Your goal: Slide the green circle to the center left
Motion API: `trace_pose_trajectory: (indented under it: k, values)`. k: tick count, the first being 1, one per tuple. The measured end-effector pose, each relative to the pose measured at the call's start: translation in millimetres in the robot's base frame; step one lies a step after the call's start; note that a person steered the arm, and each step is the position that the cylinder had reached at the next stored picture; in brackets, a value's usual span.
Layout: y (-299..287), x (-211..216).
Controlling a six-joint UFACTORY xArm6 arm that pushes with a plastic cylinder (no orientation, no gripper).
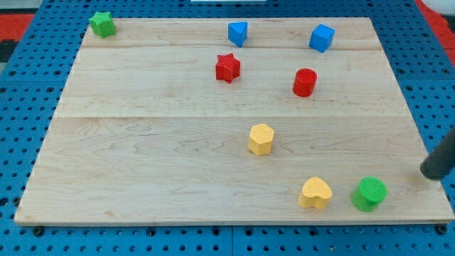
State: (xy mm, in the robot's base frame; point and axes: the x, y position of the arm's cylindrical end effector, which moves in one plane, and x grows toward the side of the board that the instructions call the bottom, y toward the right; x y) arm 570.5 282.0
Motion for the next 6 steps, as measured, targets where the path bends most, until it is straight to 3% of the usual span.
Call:
trace_pose_trajectory:
  k: [2,3,4,6]
  values:
    - [-87.5,14.1]
    - [-7.9,25.6]
    - [-19.2,47.3]
    - [-84.1,47.3]
